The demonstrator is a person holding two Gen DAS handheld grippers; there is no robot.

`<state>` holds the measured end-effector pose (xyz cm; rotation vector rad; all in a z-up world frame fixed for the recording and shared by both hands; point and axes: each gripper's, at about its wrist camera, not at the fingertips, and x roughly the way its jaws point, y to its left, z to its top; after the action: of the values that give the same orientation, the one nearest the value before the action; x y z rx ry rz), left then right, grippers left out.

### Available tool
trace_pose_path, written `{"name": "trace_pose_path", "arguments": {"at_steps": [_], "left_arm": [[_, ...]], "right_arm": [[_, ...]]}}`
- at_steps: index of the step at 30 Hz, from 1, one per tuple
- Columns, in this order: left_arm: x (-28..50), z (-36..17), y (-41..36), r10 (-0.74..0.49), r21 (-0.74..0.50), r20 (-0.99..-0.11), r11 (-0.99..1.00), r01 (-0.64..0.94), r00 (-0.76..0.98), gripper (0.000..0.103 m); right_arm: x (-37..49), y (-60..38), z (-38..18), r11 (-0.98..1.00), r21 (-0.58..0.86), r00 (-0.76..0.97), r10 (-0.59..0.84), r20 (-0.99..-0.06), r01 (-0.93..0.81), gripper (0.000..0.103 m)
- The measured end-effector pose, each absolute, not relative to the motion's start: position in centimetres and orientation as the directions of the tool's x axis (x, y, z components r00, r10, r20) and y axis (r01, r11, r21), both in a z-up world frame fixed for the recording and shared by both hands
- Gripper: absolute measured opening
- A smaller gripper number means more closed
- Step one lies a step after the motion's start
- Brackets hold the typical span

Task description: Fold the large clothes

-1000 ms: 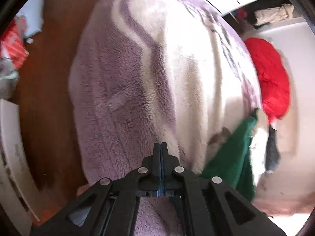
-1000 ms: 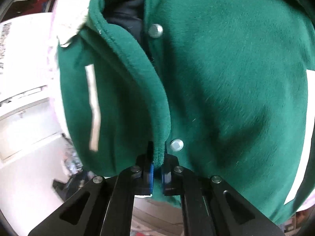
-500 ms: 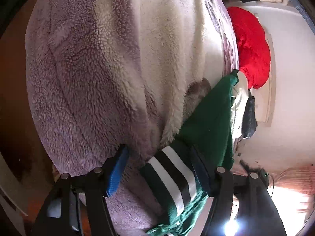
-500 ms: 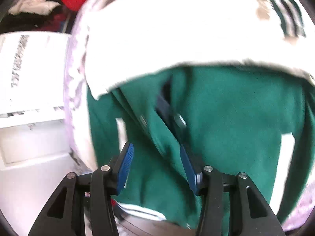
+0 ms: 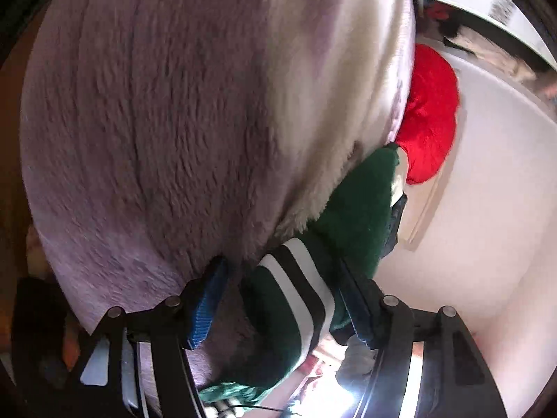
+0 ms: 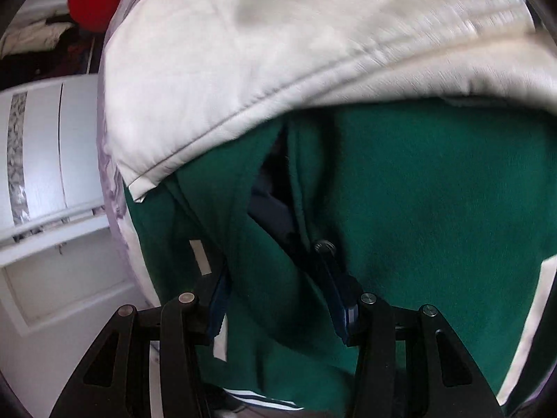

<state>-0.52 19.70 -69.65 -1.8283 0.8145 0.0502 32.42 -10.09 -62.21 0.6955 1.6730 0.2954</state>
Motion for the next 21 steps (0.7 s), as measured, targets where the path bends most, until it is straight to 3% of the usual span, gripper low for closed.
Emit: {"name": "trace_pose_path", "arguments": {"at_steps": [1,2,3,5,6,9,14,16,20,21], "left_arm": [[-0.3,-69.4,19.5,-0.497,-0.805,-0.423,-0.177,-0.566,0.757,0.054],[-0.1,-68.9,19.5,-0.483,-0.806,-0.438,-0.163,-0.569,0.758,0.037],[-0.1,-68.5,19.5,-0.468,-0.807,-0.447,-0.157,-0.569,0.763,0.004],[-0.4,-67.3,19.7,-0.421,-0.810,-0.474,-0.135,-0.571,0.773,0.004],[-0.6,-66.8,19.8,-0.403,-0.807,-0.495,-0.116,-0.579,0.770,0.003],[-1.8,-66.3,20.4,-0.333,-0.807,-0.513,-0.127,-0.577,0.791,0.003],[-3.7,-69.2,21.9,-0.248,-0.787,-0.519,-0.237,-0.570,0.818,0.003],[-3.3,-69.6,21.9,-0.269,-0.788,-0.519,-0.216,-0.576,0.812,0.003],[-2.1,-67.9,22.1,-0.331,-0.791,-0.543,-0.109,-0.603,0.772,0.004],[-2.0,-67.5,22.2,-0.352,-0.788,-0.546,-0.093,-0.608,0.761,0.008]], "right_arm": [[32.2,-10.1,-62.5,0.772,0.559,-0.077,0.604,-0.793,0.303,0.052],[32.1,-11.1,-62.0,0.767,0.560,-0.078,0.609,-0.789,0.313,0.052],[32.0,-11.2,-62.1,0.764,0.559,-0.077,0.610,-0.789,0.324,0.051],[31.6,-11.9,-61.8,0.767,0.557,-0.072,0.605,-0.793,0.317,0.050],[31.6,-11.5,-61.5,0.773,0.558,-0.069,0.602,-0.796,0.304,0.035],[31.7,-9.7,-60.5,0.783,0.570,-0.048,0.598,-0.800,0.249,0.008],[32.1,-7.8,-59.6,0.827,0.538,-0.020,0.548,-0.836,0.163,0.004],[32.8,-8.5,-62.0,0.903,0.405,-0.047,0.415,-0.909,0.146,0.004],[34.0,-8.5,-63.1,0.923,0.359,-0.138,0.377,-0.916,0.140,0.004],[34.1,-8.3,-62.4,0.929,0.348,-0.147,0.365,-0.919,0.126,0.010]]}}
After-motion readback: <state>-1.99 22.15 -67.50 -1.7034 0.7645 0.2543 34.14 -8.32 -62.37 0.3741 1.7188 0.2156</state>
